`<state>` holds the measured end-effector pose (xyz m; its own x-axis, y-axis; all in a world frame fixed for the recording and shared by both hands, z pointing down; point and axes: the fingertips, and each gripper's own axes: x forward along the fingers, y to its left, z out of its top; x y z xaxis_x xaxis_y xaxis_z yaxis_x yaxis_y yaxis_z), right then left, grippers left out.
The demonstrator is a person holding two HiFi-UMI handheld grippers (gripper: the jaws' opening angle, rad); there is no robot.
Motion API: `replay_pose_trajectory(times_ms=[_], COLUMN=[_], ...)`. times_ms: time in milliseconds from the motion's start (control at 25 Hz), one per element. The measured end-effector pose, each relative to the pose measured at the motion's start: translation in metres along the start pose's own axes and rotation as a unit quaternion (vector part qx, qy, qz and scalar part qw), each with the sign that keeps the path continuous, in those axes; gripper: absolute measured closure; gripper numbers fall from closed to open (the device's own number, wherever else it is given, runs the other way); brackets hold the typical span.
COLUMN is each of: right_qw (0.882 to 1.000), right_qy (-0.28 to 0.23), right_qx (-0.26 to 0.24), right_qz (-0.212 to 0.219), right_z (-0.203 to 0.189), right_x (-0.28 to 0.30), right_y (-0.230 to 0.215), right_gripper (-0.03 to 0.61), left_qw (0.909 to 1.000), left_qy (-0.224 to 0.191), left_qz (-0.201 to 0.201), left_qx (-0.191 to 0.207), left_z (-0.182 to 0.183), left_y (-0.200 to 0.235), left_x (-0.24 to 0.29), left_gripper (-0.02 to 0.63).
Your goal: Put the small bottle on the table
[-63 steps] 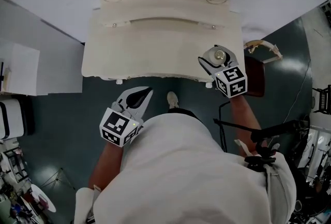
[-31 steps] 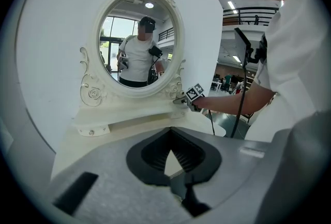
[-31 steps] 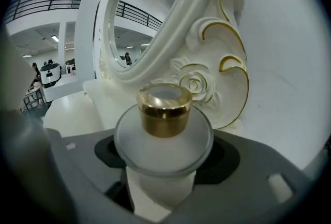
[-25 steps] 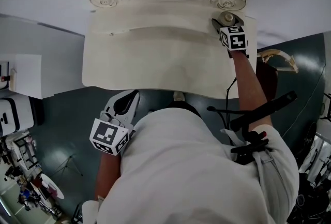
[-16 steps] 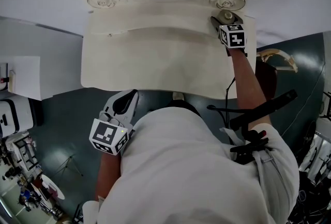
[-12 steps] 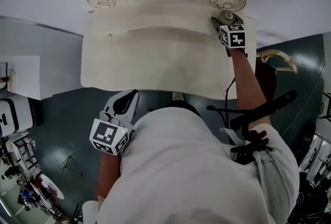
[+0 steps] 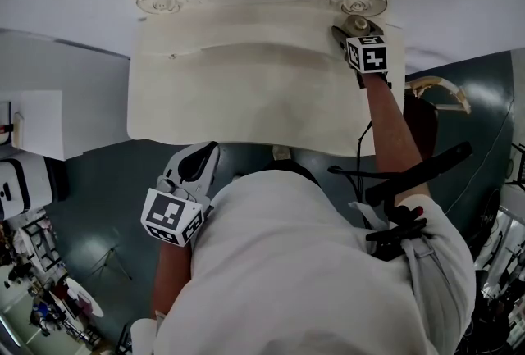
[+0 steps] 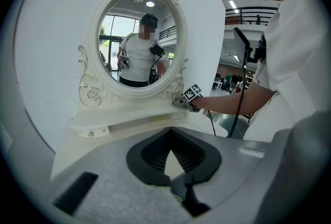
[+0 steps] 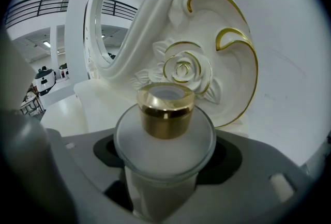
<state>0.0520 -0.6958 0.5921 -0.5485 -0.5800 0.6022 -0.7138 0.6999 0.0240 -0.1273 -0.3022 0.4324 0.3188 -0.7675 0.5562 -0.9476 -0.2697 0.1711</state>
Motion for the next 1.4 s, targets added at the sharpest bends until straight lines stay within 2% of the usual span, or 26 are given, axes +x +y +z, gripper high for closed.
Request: replay_pose_trajectory(times_ms=[240, 520, 1000, 1240, 1400], right_qw=[1.0, 1.0, 0.998, 0.996, 0.996], right_qy=[0.006, 0.014, 0.015, 0.026, 0.029], right_qx=[0.002, 0.006, 0.016, 0.025, 0.028], right_qz=[-0.001, -0.022, -0.066, -0.083, -0.085], right_z=[-0.002, -0.007, -0.024, -0.047, -0.06], right_x=[0.001, -0.012, -0.076, -0.111, -0.135], right_y=[-0.001, -0.003, 0.011, 0.037, 0.066], right_gripper=[0.207, 0.198, 0.195, 0.197, 0.226], left_qw=[1.0, 0.9999, 0.9982, 0.9967, 0.9953], left_qy=[0.0, -0.008, -0.023, -0.029, -0.035], left_qz=[-0.002, -0.01, -0.052, -0.072, -0.085], left_qx=[-0.001, -0.001, 0.021, 0.024, 0.028], left_z=[0.0, -0.003, -0.018, -0.037, -0.05], left_y=[0.002, 0.002, -0.006, -0.007, -0.009], left_x=[0.002, -0.009, -0.041, -0.066, -0.085], left_gripper=[0.611, 0.611, 0.611, 0.611, 0.611])
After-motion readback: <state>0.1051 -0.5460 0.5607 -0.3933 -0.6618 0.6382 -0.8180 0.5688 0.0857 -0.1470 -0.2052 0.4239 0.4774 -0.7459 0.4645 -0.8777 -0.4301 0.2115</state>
